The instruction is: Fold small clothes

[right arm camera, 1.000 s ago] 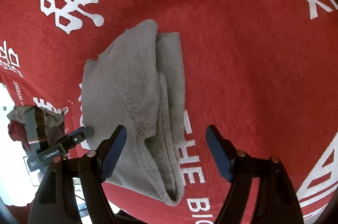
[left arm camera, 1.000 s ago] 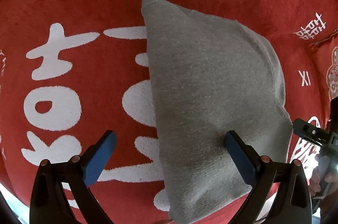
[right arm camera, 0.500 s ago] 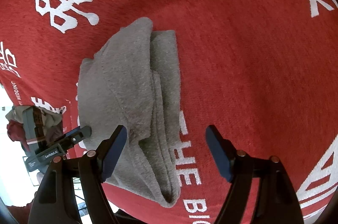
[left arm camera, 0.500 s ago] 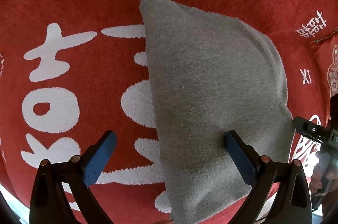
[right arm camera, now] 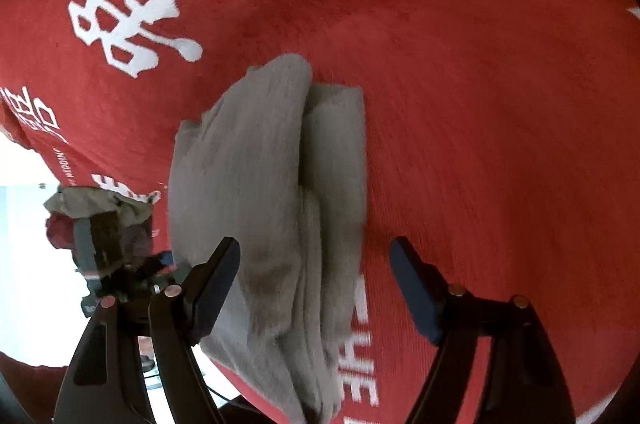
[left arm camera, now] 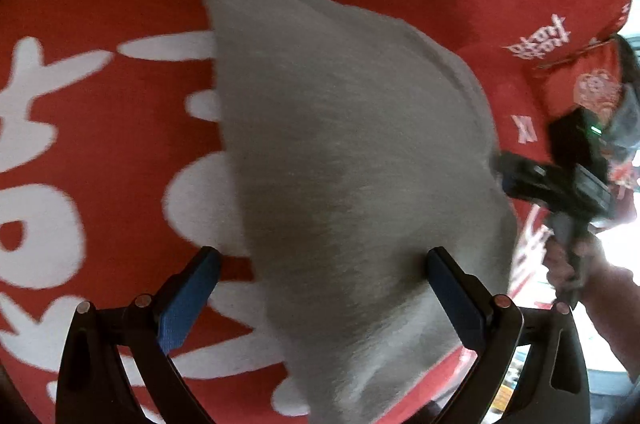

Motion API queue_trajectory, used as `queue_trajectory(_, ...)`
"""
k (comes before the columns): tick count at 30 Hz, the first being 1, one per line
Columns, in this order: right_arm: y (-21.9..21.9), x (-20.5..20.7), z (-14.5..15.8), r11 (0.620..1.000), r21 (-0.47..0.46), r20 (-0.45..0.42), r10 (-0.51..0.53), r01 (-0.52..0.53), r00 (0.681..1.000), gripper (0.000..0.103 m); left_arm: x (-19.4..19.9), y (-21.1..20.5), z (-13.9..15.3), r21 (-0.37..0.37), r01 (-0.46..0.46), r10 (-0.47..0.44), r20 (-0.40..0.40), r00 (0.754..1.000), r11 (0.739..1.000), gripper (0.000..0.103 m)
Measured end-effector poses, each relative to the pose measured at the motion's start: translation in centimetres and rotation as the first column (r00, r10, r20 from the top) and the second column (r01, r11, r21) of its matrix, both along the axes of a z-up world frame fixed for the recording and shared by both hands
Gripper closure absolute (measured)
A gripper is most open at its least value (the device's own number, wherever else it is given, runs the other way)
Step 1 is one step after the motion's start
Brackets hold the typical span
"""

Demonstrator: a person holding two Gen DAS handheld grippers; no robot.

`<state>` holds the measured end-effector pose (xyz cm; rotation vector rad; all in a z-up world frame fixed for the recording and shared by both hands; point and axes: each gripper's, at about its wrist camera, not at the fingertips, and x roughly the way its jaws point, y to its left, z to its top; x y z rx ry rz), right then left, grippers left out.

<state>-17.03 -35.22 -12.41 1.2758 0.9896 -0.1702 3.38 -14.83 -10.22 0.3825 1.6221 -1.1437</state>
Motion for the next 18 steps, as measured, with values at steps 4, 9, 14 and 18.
queue_trajectory(4, -1.4, 1.1, -0.4, 0.999, 0.037, 0.082, 0.013, -0.016, 0.997, 0.022, -0.6, -1.1, 0.2, -0.040, 0.022, -0.023, -0.016, 1.000, 0.999, 0.001)
queue_trajectory(9, -1.3, 3.5, -0.1, 0.990, 0.075, 0.172, 0.101, -0.115, 0.980, 0.021, -0.4, -1.2, -0.1, -0.034, 0.013, -0.013, -0.011, 1.000, 0.999, 0.001)
queue_trajectory(14, -1.7, 3.3, -2.0, 0.985, 0.163, 0.176, 0.031, -0.060, 0.984, 0.024, -0.9, -1.2, -0.3, -0.015, -0.008, 0.008, 0.028, 1.000, 1.000, 0.001)
queue_trajectory(18, -1.4, 2.6, -2.1, 0.985, 0.175, 0.119, -0.024, 0.003, 0.993, 0.064, -0.3, -0.4, 0.4, -0.026, -0.070, 0.071, 0.053, 0.996, 0.997, 0.021)
